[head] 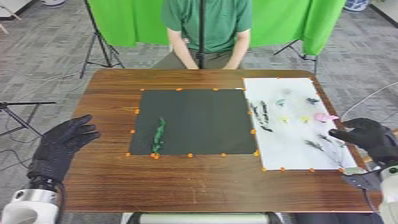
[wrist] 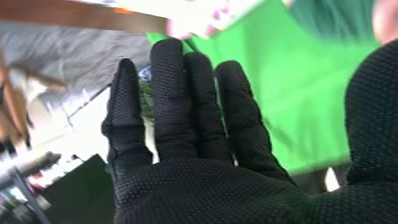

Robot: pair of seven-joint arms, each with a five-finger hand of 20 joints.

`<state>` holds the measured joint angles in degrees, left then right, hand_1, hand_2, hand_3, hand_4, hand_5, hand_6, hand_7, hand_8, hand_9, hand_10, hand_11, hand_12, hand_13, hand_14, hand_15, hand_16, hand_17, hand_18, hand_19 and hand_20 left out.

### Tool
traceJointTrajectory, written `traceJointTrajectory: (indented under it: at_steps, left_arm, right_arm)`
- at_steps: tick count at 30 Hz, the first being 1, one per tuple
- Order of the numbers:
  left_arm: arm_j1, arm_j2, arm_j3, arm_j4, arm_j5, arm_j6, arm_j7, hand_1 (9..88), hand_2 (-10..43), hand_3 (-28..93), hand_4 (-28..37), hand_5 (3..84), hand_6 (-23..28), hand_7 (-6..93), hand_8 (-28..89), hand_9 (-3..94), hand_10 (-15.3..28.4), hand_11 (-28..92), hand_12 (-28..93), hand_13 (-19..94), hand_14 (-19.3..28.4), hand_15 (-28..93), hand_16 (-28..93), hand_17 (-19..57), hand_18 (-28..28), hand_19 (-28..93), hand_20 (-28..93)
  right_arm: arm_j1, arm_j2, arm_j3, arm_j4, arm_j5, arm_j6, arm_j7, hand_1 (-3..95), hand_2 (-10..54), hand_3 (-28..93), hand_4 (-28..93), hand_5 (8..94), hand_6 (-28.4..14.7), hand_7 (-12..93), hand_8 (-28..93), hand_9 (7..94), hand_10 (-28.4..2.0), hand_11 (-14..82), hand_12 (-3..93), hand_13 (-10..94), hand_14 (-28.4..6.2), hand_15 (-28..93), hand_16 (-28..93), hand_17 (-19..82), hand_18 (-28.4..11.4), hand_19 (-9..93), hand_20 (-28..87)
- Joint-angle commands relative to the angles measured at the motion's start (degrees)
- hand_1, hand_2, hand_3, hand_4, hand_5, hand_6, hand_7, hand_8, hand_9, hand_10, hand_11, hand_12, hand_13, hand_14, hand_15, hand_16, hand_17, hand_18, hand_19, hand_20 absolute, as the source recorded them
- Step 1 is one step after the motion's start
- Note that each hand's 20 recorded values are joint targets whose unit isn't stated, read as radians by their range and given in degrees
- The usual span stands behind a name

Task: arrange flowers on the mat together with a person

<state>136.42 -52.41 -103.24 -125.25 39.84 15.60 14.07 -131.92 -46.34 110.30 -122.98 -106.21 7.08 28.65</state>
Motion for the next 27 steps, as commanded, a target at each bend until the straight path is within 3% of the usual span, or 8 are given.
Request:
traceJointTrajectory:
  at_steps: [1,14,19,23,27]
  left_arm:
    - [0.74,-0.14,0.22,-0.11,-0.24,0.63,0.0,30.9,7.8,69,-20.8,48.3,6.0,23.1,-9,43.6,16.7,35,18,40,19.2,50,-1,-0.3,24.1,60,6]
    - [-0.03,-0.47,0.14,0.28,0.05,0.17,-0.7,30.9,7.9,69,-20.7,48.2,6.1,23.1,-9,43.6,16.7,35,18,40,19.1,50,-1,-0.3,24.2,60,6]
    - [0.02,-0.43,0.3,0.29,-0.04,0.36,-0.55,30.9,7.9,69,-20.7,48.2,6.1,23.0,-9,43.6,16.7,35,18,40,19.1,50,-1,-0.3,24.1,60,6]
    - [0.19,-0.28,0.29,0.2,-0.16,0.4,-0.36,30.8,7.8,69,-20.7,48.2,6.0,23.2,-9,43.5,16.6,35,18,40,19.1,50,-1,-0.3,24.2,60,6]
    - [-0.26,-0.24,0.48,0.39,-0.13,0.29,-0.41,30.8,7.9,69,-20.7,48.3,6.0,23.3,-9,43.6,16.7,35,18,40,19.1,50,-1,-0.3,24.1,60,6]
  right_arm:
    - [1.33,1.39,-1.76,1.4,-21.97,-5.14,12.5,23.9,-9.5,62,-28,34.0,-8.0,29,-9,36.9,-15.5,32.5,32.7,36,-11.7,45,22,14,-20.8,56,34]
    - [4.61,1.48,-5.92,3.9,-20.56,-8.42,15.69,30.2,-9.5,57,-28,45.2,-4.3,44,-15,46.9,-14.9,52.1,38.7,46,-12.9,65,23,18,-19.7,64,36]
    - [4.78,1.31,-6.41,4.33,-19.81,-8.96,15.04,32.6,-9.5,53,-28,49.7,-3.2,50,-16,50.6,-14.5,54.6,39.4,49,-13.0,68,24,20,-19.6,66,36]
    - [6.29,1.3,-7.87,5.0,-18.86,-10.88,14.78,35.8,-9.5,45,-28,49.9,-3.2,51,-17,50.6,-14.6,54.5,40.2,49,-13.0,68,25,20,-19.5,66,36]
    - [7.09,1.36,-9.02,5.71,-18.55,-11.55,14.36,34.8,-9.5,46,-28,49.2,-3.4,51,-17,50.0,-14.9,54.2,40.2,48,-13.3,68,25,20,-19.6,66,36]
